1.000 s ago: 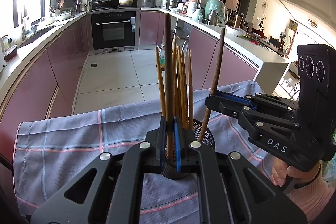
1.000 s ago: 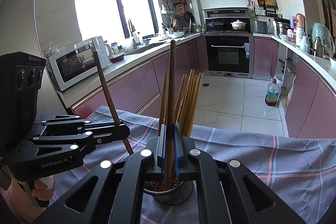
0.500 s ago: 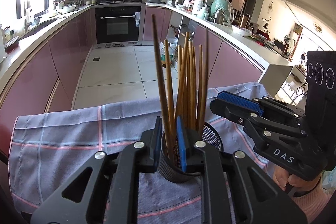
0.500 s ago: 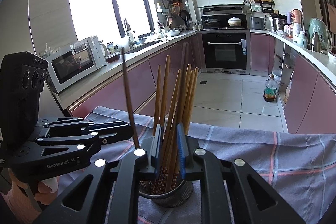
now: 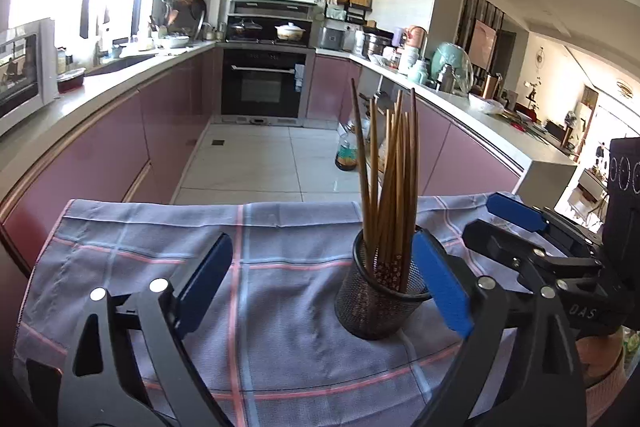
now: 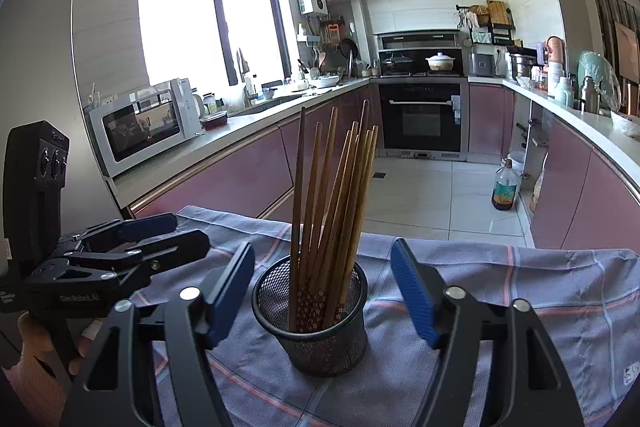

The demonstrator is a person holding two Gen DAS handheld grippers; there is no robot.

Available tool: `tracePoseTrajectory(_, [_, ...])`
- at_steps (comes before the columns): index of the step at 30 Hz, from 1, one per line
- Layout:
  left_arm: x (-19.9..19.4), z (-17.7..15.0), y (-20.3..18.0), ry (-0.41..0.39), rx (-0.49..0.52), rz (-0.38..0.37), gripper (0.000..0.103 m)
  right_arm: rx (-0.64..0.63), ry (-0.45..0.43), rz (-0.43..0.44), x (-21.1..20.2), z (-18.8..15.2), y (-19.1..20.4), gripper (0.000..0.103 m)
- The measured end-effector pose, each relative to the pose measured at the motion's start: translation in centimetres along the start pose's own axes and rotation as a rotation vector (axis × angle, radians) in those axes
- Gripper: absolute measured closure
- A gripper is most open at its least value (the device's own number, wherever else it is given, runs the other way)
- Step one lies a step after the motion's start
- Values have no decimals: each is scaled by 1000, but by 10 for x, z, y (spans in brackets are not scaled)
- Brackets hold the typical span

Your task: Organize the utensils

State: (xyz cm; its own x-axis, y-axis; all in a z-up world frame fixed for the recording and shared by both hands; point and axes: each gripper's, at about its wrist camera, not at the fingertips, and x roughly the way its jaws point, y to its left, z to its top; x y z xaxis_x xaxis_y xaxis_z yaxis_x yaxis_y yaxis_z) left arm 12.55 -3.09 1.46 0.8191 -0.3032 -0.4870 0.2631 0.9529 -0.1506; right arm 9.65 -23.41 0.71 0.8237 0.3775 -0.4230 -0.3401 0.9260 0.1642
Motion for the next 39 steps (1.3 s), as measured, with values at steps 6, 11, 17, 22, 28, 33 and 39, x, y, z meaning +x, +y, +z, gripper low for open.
tracePoseTrajectory(6, [-33, -24, 9, -77, -10, 105, 6, -25, -78, -58, -22, -19, 15, 7])
tracePoseTrajectory(11, [-62, -36, 13, -135, -14, 166, 6, -37, -125, -84, -33, -30, 26, 7])
tracePoseTrajectory(17, [-90, -46, 5, -207, 8, 207, 6, -40, -179, -91, -44, -40, 35, 7])
tracePoseTrajectory(22, [-103, -50, -2, -256, 22, 218, 6, -51, -246, -95, -57, -43, 41, 7])
tracePoseTrajectory(28, [-112, -57, -9, -317, 31, 249, 6, -58, -297, -109, -65, -49, 43, 7])
tracePoseTrajectory(33, [-116, -59, -9, -344, 23, 264, 6, -55, -317, -114, -68, -49, 44, 7])
tracePoseTrajectory(39, [-119, -60, -11, -362, 27, 262, 6, -55, -340, -128, -70, -51, 44, 7])
